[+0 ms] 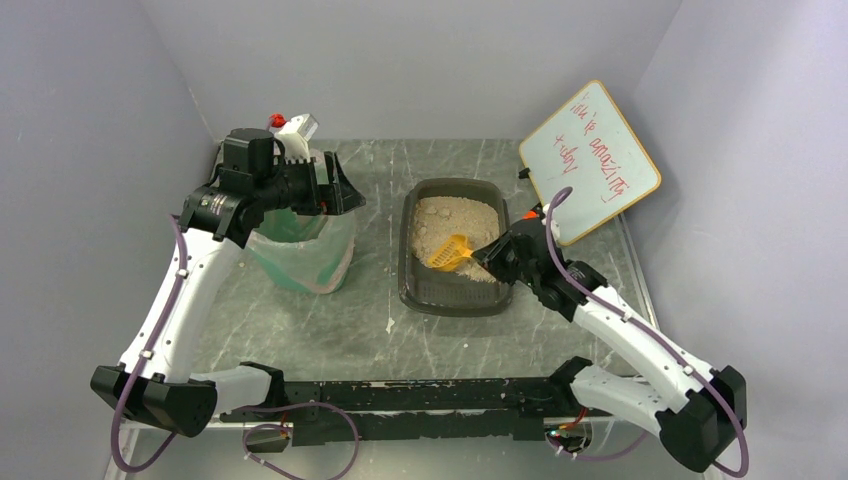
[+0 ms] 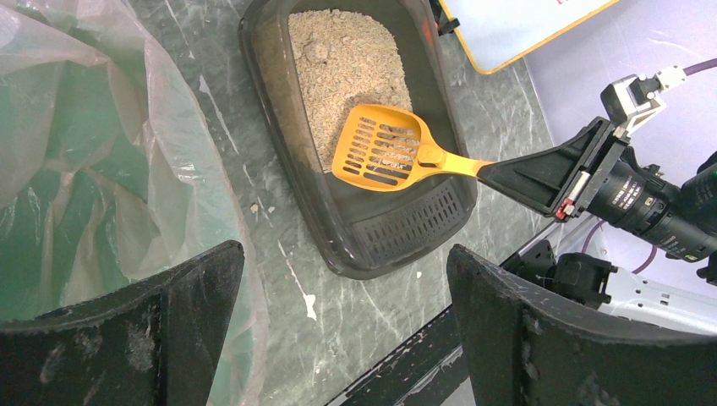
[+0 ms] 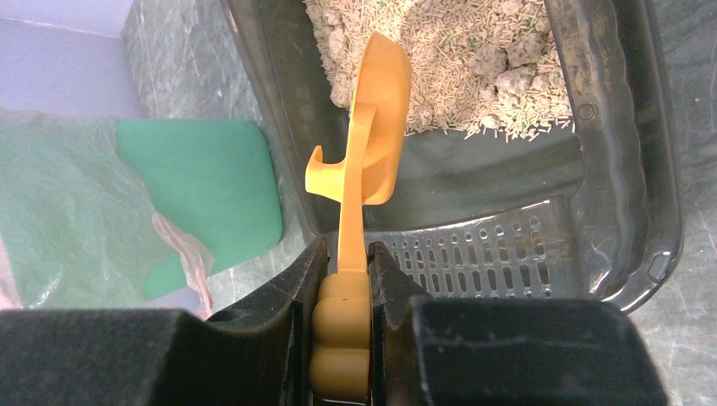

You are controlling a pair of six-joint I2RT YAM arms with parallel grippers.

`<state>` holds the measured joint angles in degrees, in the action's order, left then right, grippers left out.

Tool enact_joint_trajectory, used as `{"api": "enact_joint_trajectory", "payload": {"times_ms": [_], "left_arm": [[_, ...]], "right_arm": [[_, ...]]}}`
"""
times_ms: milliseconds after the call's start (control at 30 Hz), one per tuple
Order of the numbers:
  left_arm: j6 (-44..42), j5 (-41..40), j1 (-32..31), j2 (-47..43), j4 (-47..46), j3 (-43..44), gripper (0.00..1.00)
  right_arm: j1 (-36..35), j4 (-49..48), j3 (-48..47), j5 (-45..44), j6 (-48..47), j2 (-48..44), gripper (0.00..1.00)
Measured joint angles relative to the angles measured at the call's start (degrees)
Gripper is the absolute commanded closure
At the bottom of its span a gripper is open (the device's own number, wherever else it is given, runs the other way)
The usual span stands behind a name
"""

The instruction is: Clean the litter box

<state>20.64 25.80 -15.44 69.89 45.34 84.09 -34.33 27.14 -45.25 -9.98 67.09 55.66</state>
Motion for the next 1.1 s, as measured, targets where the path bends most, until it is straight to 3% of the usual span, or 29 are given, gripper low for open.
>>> {"api": "enact_joint_trajectory", "payload": {"times_ms": [467, 1100], "left_arm": [[0.0, 0.0, 0.0, 0.0, 0.1, 0.0, 0.05], [0.0, 1.1, 0.0, 0.8, 0.2, 0.0, 0.05]], "right_arm": [[-0.1, -7.0, 2.8, 0.0, 0.6, 6.5, 1.00], [-0.3, -31.4, 13.7, -2.6, 10.6, 13.0, 1.00]]}}
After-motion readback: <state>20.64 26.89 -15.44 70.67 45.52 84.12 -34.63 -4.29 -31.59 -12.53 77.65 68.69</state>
